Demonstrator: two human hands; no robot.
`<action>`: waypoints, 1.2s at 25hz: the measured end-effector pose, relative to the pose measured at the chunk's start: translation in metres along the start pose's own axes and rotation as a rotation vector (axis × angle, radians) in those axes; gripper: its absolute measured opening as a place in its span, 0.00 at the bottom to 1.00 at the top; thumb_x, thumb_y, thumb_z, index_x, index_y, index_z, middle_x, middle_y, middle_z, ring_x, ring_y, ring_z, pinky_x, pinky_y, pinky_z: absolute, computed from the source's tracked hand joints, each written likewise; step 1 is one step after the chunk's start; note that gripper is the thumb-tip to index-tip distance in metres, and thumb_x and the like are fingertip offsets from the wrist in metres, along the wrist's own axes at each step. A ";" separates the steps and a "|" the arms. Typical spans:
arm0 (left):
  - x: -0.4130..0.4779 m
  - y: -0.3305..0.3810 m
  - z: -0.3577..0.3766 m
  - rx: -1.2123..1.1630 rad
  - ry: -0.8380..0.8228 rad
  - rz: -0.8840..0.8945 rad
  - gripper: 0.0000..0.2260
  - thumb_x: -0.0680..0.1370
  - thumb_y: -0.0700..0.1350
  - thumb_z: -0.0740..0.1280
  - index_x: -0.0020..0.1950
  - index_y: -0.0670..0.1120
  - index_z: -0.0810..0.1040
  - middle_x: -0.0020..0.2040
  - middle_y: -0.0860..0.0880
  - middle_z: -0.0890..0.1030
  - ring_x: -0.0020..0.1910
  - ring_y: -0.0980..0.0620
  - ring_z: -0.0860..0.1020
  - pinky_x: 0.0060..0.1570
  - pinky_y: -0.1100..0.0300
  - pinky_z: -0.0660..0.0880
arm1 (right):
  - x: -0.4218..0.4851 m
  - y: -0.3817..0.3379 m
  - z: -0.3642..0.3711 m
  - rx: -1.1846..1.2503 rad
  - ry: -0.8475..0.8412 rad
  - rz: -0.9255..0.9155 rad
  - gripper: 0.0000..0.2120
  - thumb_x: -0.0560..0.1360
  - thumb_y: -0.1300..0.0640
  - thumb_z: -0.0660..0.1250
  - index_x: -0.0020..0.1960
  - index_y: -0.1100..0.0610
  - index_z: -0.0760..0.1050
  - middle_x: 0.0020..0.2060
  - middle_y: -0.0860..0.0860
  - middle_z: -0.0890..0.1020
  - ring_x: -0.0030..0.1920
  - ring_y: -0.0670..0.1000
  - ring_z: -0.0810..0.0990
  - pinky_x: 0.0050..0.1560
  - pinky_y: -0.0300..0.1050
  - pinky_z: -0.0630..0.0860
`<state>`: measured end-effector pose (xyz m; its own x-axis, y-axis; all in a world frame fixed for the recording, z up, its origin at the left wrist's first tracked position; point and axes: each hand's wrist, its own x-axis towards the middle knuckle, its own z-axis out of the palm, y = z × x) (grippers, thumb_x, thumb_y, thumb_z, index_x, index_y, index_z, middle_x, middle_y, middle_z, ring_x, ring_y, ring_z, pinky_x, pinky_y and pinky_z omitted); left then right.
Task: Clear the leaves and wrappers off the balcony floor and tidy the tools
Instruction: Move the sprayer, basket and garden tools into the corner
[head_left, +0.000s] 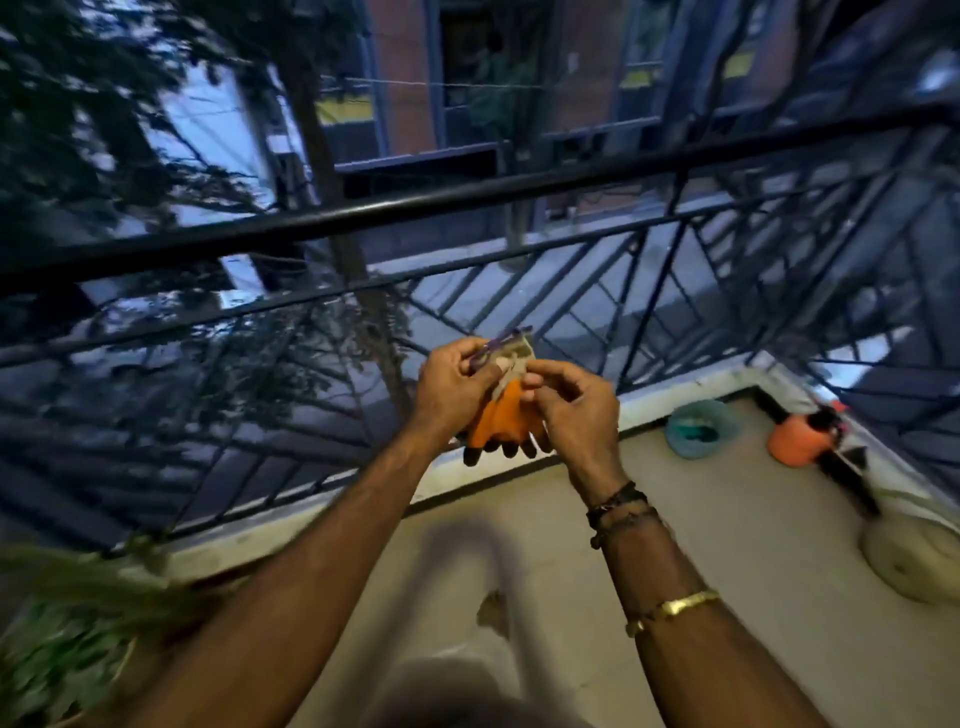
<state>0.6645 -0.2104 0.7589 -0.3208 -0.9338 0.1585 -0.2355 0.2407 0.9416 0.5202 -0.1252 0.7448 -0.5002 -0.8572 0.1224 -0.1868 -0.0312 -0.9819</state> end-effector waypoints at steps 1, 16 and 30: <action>0.027 0.003 0.025 -0.039 -0.069 0.004 0.04 0.76 0.45 0.73 0.51 0.48 0.82 0.41 0.49 0.86 0.40 0.53 0.84 0.39 0.53 0.80 | 0.023 0.007 -0.025 -0.037 0.118 -0.015 0.10 0.75 0.60 0.71 0.54 0.50 0.85 0.47 0.46 0.87 0.48 0.45 0.84 0.50 0.48 0.83; 0.253 0.084 0.457 -0.405 -0.568 -0.133 0.10 0.69 0.42 0.80 0.48 0.45 0.83 0.45 0.43 0.87 0.46 0.42 0.86 0.50 0.45 0.83 | 0.250 0.092 -0.362 0.110 0.555 0.107 0.05 0.74 0.68 0.72 0.45 0.63 0.77 0.32 0.52 0.80 0.33 0.48 0.78 0.37 0.45 0.76; 0.309 0.030 0.690 -0.410 -0.207 -0.713 0.12 0.74 0.53 0.75 0.53 0.49 0.83 0.50 0.48 0.85 0.54 0.46 0.83 0.54 0.53 0.79 | 0.429 0.216 -0.595 0.064 0.389 0.386 0.10 0.71 0.54 0.75 0.51 0.53 0.84 0.44 0.51 0.87 0.48 0.57 0.86 0.51 0.63 0.83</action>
<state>-0.0746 -0.3096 0.6308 -0.3930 -0.7488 -0.5337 -0.1071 -0.5392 0.8353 -0.2376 -0.1936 0.6714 -0.8000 -0.5599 -0.2156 0.1178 0.2058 -0.9715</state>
